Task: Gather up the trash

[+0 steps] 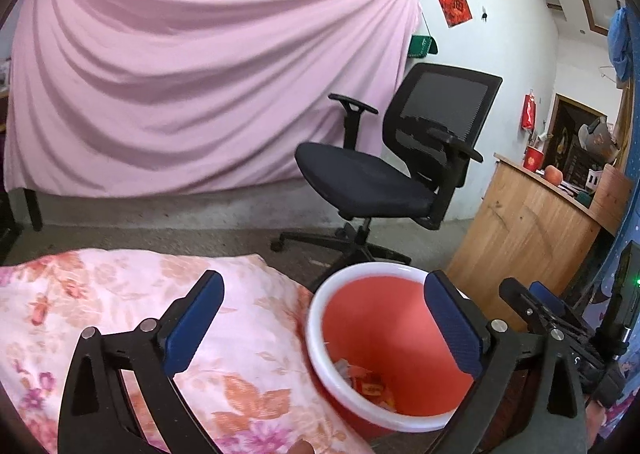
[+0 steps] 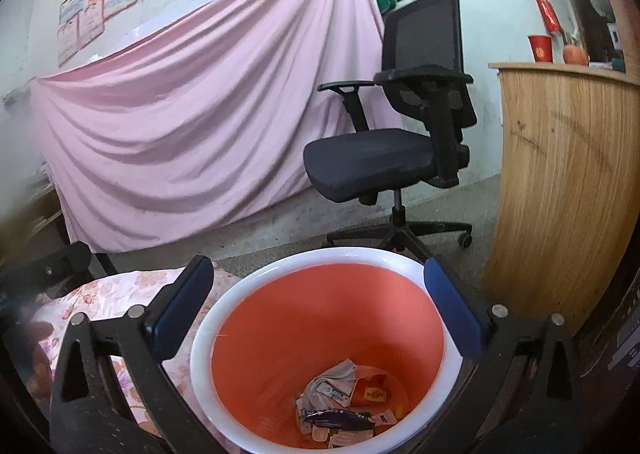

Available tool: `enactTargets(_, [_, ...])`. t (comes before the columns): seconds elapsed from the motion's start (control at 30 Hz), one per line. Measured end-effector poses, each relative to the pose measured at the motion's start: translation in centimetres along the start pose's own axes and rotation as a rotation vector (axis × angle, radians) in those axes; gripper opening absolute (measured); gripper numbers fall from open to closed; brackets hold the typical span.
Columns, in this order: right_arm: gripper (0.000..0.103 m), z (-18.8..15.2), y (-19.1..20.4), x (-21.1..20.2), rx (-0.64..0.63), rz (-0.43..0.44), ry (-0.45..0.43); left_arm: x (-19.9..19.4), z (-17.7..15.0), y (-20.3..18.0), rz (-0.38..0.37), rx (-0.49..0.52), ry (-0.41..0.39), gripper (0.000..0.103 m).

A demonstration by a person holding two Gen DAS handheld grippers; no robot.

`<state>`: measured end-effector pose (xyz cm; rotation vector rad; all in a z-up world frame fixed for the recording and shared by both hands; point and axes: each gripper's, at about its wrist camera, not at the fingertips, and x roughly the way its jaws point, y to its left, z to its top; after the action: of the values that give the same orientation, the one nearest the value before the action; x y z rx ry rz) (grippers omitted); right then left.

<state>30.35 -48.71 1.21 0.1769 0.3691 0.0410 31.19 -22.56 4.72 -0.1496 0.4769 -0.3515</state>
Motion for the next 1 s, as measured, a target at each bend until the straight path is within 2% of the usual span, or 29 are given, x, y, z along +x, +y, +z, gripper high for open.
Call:
enactTargets(0.33, [0.103,-0.2,2.9,-3.3,-0.038,0.011,-0.044,-5.0,-0.7,1.1,0.06,0.043,-0.062,0.1])
enactTargets(0.5, [0.103,-0.9,4.5,-5.0,-0.041,0.018,-0.054,-7.6,-1.5,2.1,0.078,0.033,-0.087,0.101])
enactTargets(0.8, [0.103,-3.0,7.9,-9.4,-0.076,0.013,-0.104,-13.0,-4.2,4.1,0.139,0.045,-0.129,0.101])
enactTargets(1.0, [0.103,-4.7,9.4,-12.4,-0.045,0.005,-0.141,-16.0,-6.2,5.7,0.179,0.028,-0.132,0.101])
